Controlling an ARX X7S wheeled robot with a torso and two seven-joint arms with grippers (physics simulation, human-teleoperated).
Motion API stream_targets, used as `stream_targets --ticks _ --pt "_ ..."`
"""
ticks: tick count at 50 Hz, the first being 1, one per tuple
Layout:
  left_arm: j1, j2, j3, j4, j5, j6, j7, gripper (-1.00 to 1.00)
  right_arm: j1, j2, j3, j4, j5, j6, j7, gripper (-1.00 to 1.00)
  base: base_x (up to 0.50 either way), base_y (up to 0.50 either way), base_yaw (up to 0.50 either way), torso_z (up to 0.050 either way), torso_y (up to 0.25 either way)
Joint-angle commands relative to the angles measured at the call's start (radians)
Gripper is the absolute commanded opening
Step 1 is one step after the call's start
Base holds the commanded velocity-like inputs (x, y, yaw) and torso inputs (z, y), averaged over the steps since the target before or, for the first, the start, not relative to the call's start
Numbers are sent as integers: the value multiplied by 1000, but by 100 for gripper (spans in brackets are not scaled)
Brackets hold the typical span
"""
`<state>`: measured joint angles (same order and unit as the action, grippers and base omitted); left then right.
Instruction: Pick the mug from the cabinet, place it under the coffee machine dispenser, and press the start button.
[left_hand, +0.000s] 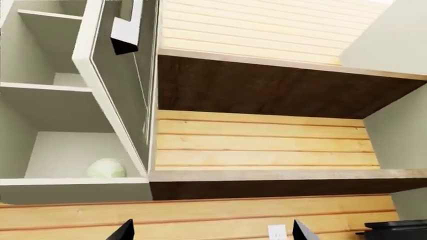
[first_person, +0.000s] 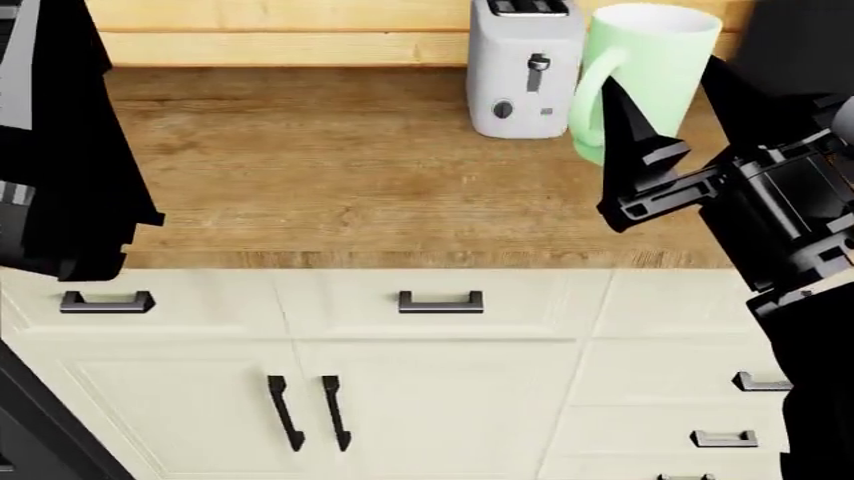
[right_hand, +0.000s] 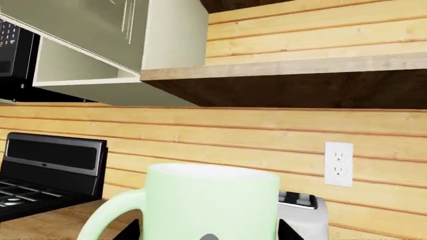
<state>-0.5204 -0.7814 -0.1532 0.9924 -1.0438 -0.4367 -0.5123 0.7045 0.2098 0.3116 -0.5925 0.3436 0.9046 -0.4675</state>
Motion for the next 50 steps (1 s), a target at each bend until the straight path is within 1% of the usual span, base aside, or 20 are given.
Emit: stream_targets --ticks 1,27,42,50 --pt "14 -5 -1 1 6 15 8 100 3 -1 -7 1 -11 -20 -7 -100 0 -500 0 0 0" --pt "18 -16 1 -4 8 38 4 100 -8 18 8 -38 26 1 -1 -100 0 -500 0 0 0" --pt "33 -21 4 -6 20 46 2 100 -91 51 131 -191 129 76 -33 -100 0 -500 0 0 1" --pt "42 -21 5 -10 28 53 4 100 -111 50 124 -183 117 54 -27 -100 0 -500 0 0 0"
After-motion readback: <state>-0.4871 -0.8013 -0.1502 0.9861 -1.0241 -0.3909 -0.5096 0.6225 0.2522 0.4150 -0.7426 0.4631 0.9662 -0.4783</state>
